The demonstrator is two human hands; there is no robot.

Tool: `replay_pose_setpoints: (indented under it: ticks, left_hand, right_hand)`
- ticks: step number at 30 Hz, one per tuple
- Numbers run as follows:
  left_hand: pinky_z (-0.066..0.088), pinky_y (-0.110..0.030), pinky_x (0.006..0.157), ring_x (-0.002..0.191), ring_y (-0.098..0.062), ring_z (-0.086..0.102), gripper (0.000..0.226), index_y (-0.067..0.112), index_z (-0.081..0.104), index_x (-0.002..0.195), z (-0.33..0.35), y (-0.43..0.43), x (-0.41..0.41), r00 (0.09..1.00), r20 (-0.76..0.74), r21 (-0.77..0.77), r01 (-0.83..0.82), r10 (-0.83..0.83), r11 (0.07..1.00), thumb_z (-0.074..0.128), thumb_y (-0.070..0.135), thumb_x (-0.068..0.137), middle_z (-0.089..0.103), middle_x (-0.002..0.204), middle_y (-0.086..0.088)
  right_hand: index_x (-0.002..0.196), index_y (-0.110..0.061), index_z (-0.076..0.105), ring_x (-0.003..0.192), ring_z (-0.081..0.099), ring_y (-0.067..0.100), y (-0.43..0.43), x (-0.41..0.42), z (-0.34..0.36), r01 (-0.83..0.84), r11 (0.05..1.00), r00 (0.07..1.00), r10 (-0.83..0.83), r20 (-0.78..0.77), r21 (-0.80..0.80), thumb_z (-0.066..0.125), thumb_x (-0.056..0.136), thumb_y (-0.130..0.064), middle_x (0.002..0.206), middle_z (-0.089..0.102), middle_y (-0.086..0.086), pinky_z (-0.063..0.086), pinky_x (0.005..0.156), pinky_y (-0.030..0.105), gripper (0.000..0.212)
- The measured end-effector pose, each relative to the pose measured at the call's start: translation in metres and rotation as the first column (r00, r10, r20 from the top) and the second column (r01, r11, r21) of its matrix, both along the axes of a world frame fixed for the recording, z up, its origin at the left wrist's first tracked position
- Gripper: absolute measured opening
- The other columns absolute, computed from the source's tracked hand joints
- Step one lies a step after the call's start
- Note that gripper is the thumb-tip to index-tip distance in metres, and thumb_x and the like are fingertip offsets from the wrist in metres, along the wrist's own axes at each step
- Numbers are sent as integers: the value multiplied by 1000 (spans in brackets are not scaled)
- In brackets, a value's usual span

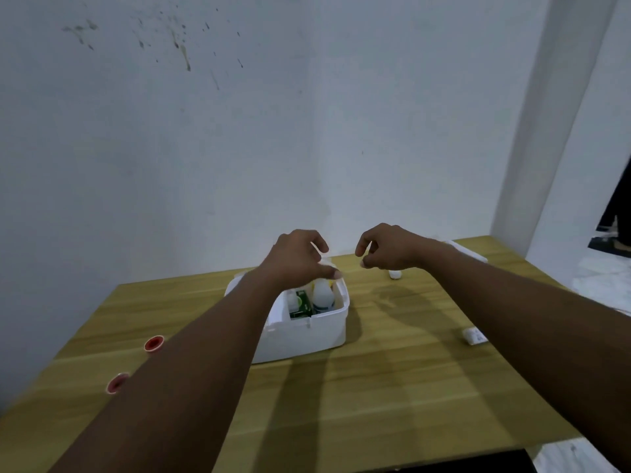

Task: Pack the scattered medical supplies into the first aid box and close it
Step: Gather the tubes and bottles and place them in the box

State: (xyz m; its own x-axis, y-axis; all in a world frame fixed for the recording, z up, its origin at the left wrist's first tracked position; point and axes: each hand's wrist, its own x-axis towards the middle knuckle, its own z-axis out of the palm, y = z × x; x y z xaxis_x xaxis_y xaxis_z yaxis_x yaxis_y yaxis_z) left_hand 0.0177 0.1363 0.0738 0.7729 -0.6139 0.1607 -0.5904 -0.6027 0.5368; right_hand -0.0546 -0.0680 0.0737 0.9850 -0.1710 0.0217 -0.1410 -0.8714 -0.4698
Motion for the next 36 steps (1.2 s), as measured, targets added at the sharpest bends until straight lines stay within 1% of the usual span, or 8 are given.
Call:
replay_pose_setpoints:
  ticks: [6,11,16,20,26,30,33,36]
  left_hand:
    - [51,-31,78,94,-15,60,48,23,69,103,14,-56,-28,992,31,-22,124,-124,992,87,48,67,67,97,2]
    - [52,-32,79,90,-15,63,34,24,68,98,-19,-107,-57,977,9,20,211,-212,977,81,45,75,66,92,4]
    - [54,-37,82,95,-21,65,29,29,62,86,-54,-131,-69,978,-35,184,209,-206,960,80,48,72,67,115,-10]
    - [54,-40,87,100,-22,63,30,31,64,92,-62,-129,-67,983,-11,267,179,-183,947,77,52,75,67,107,-2]
    - [43,-39,93,117,-25,56,45,28,61,123,-36,-92,-42,935,341,329,-23,-97,944,59,56,87,63,124,-1]
    - [40,-42,101,125,-26,54,58,26,56,133,-37,-62,-18,960,279,429,-96,-31,898,52,64,89,61,134,-3]
    - [37,-43,103,125,-25,55,60,27,56,133,-37,-58,-9,955,296,424,-103,-30,900,46,67,90,61,134,-2]
    - [39,-44,104,125,-23,54,60,27,55,133,-32,-71,0,972,232,417,-70,-32,906,49,67,90,61,134,0]
  right_hand:
    - [105,-21,71,73,64,20,-50,-47,10,132,990,985,-127,-115,43,72,79,-15,98,72,8,54,64,33,27]
    - [106,-28,71,102,66,23,-86,-101,-14,186,982,945,-187,-269,-28,81,71,-21,114,66,5,55,94,41,37]
    - [112,-26,71,106,63,21,-96,-135,-51,162,978,879,-202,-432,-128,83,71,-19,115,67,1,51,91,34,44]
    - [93,-27,70,96,59,17,-103,-134,-74,194,959,885,-263,-384,-208,82,72,-22,110,68,1,51,82,34,25]
    - [109,-13,67,90,59,19,-81,-92,-57,181,974,956,-207,-210,-135,68,86,-36,99,65,2,45,74,31,32]
    - [102,-4,68,72,74,29,-61,-52,-44,202,978,970,-193,-144,47,53,94,-40,81,75,12,62,65,40,39]
    - [100,-2,65,62,66,28,-50,-27,-42,226,974,970,-222,-100,30,46,98,-38,83,69,14,50,47,26,41]
    - [90,-2,58,78,58,29,-50,-2,-47,233,973,972,-232,-40,5,49,93,-25,93,61,13,44,59,32,25]
